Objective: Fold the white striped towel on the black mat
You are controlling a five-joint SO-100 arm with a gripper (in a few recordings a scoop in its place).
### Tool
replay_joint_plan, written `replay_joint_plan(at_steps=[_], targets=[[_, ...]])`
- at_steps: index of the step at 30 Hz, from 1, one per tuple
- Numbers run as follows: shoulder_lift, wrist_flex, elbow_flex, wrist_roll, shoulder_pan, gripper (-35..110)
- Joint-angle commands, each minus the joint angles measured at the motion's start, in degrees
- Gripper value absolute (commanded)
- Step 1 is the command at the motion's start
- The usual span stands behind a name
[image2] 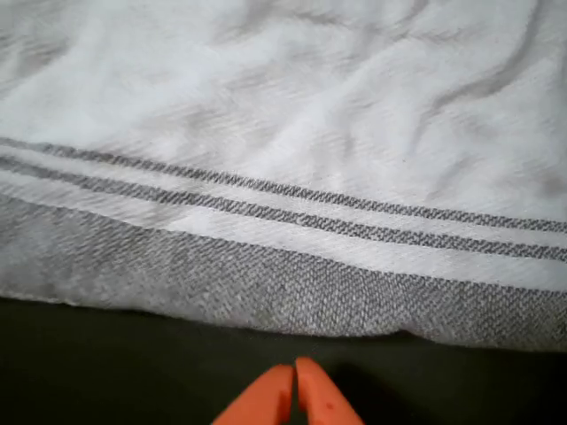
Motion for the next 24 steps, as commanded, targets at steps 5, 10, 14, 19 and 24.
replay_joint_plan(at_steps=[5,10,14,19,24], targets=[[-16.00,2.46,-15.91,11.78,-11.25,0],[-27.33,2.29,-25.40,17.93,-17.93,0],[-34.37,1.14,-31.82,20.48,-22.32,0],[-44.47,0.26,-40.78,22.06,-25.93,0],[-51.50,-1.41,-46.85,20.13,-27.33,0]])
